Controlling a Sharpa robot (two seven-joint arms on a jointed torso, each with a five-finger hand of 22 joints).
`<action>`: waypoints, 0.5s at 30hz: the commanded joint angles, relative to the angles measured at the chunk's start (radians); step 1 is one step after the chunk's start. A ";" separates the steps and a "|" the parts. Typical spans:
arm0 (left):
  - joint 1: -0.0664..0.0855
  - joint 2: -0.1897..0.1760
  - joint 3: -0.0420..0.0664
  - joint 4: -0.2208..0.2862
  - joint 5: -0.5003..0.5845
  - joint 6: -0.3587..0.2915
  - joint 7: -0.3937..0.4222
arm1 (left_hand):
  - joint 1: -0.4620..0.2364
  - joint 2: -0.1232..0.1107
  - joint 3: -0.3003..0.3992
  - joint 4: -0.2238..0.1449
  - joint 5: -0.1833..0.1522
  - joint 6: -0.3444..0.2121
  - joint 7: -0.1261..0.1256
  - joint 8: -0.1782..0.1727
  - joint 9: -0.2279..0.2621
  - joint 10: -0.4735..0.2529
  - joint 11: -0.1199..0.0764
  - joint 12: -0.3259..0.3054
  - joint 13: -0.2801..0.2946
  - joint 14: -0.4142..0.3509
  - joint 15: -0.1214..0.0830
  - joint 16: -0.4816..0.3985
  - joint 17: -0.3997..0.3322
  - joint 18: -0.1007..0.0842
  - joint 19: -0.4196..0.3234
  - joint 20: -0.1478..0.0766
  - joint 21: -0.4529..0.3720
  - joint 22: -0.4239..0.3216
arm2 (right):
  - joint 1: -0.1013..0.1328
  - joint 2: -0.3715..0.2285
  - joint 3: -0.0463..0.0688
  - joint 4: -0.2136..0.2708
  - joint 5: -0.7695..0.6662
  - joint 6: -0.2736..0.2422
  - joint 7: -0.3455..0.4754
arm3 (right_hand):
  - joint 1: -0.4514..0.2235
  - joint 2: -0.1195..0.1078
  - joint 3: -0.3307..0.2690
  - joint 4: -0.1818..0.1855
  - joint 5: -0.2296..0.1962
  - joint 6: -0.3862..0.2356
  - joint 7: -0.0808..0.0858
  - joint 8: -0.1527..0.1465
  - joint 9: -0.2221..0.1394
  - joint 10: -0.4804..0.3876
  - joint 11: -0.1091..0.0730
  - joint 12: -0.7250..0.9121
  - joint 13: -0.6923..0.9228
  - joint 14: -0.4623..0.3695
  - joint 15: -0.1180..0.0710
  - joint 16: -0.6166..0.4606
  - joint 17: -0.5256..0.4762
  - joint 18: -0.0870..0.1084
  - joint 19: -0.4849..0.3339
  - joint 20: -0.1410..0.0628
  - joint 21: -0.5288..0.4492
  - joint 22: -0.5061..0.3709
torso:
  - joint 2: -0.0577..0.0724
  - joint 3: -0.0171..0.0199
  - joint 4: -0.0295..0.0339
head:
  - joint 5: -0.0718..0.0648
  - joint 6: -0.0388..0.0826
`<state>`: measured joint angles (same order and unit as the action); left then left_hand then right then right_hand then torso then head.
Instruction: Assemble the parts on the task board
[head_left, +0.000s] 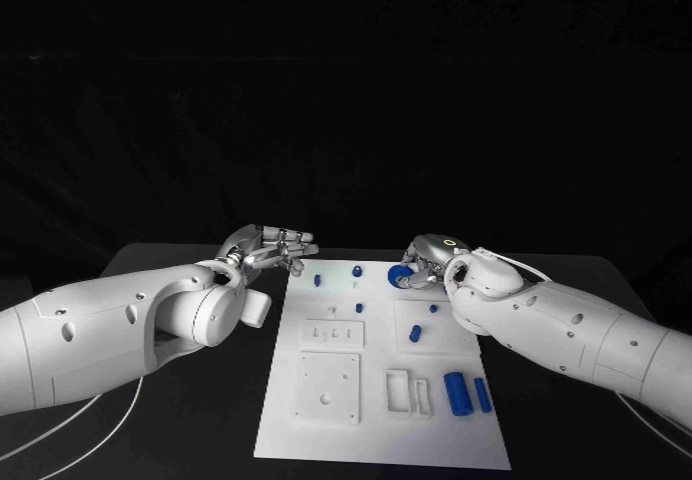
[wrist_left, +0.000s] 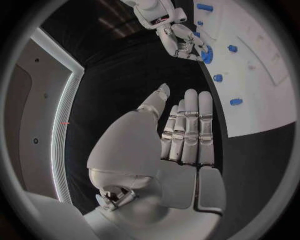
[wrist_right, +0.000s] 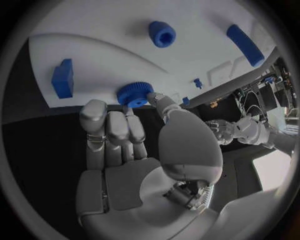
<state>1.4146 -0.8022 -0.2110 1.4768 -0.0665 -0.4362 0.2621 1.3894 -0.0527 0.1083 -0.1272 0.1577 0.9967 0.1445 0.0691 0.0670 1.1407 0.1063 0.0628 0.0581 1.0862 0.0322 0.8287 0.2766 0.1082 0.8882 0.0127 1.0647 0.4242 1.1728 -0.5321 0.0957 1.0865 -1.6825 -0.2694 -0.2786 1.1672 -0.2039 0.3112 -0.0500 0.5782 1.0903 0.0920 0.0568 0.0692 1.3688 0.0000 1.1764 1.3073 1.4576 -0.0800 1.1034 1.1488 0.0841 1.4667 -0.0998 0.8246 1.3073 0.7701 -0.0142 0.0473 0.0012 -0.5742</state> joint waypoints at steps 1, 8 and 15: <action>0.000 0.002 0.001 0.001 -0.004 0.016 0.005 | -0.002 0.006 -0.005 0.001 -0.006 -0.007 -0.002 -0.001 0.000 -0.009 -0.001 -0.002 0.001 0.006 -0.001 0.000 -0.001 0.014 -0.008 0.001 0.004 -0.001 | -0.008 0.001 -0.006 -0.003 0.007 0.055 0.017 | -0.008 0.001 0.014 -0.019 0.020 0.011 0.000 0.006 0.002 -0.003 -0.006 0.003 0.024 0.002 -0.002 -0.004 0.001 0.010 0.057 -0.003 0.000 0.079 | 0.000 0.0002 -0.0012 | 0.002 -0.003; 0.000 0.002 0.001 0.000 -0.004 0.016 0.004 | -0.002 0.006 -0.005 0.001 -0.006 -0.007 -0.002 -0.001 0.000 -0.009 -0.001 -0.002 0.001 0.006 -0.001 0.000 -0.001 0.014 -0.008 0.001 0.004 -0.001 | -0.010 -0.004 -0.007 0.006 -0.006 0.021 0.013 | -0.011 0.015 0.083 -0.091 0.005 0.030 -0.003 0.006 0.004 0.000 -0.010 0.006 0.027 0.003 -0.005 -0.003 0.005 0.009 0.058 -0.006 0.004 0.082 | -0.001 0.0004 -0.0023 | 0.004 -0.005; 0.000 0.001 0.001 -0.002 -0.004 0.015 0.003 | -0.002 0.006 -0.005 0.001 -0.006 -0.007 -0.002 -0.001 0.000 -0.009 -0.001 -0.002 0.001 0.006 -0.001 0.000 -0.001 0.014 -0.008 0.001 0.004 -0.001 | -0.010 -0.019 -0.007 0.045 -0.033 -0.060 0.013 | -0.006 0.022 0.082 -0.103 -0.065 0.047 -0.010 0.006 0.006 0.007 -0.013 0.012 0.030 0.004 -0.007 -0.001 0.006 0.008 0.058 -0.008 0.013 0.085 | -0.004 0.0000 -0.0029 | 0.005 -0.003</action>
<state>1.4142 -0.8023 -0.2111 1.4746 -0.0665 -0.4352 0.2609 1.3894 -0.0527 0.1083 -0.1272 0.1577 0.9967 0.1445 0.0690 0.0670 1.1407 0.1063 0.0627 0.0580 1.0862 0.0322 0.8287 0.2766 0.1071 0.8882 0.0127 1.0647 0.4243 1.1669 -0.5491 0.0910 1.1230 -1.6855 -0.2968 -0.2666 1.1613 -0.1890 0.3925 -0.1480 0.5167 1.1259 0.0852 0.0596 0.0760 1.3761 -0.0075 1.1833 1.3073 1.4602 -0.0825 1.1034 1.1539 0.0779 1.4667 -0.0998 0.8341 1.3073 0.7678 -0.0135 0.0451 0.0054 -0.5785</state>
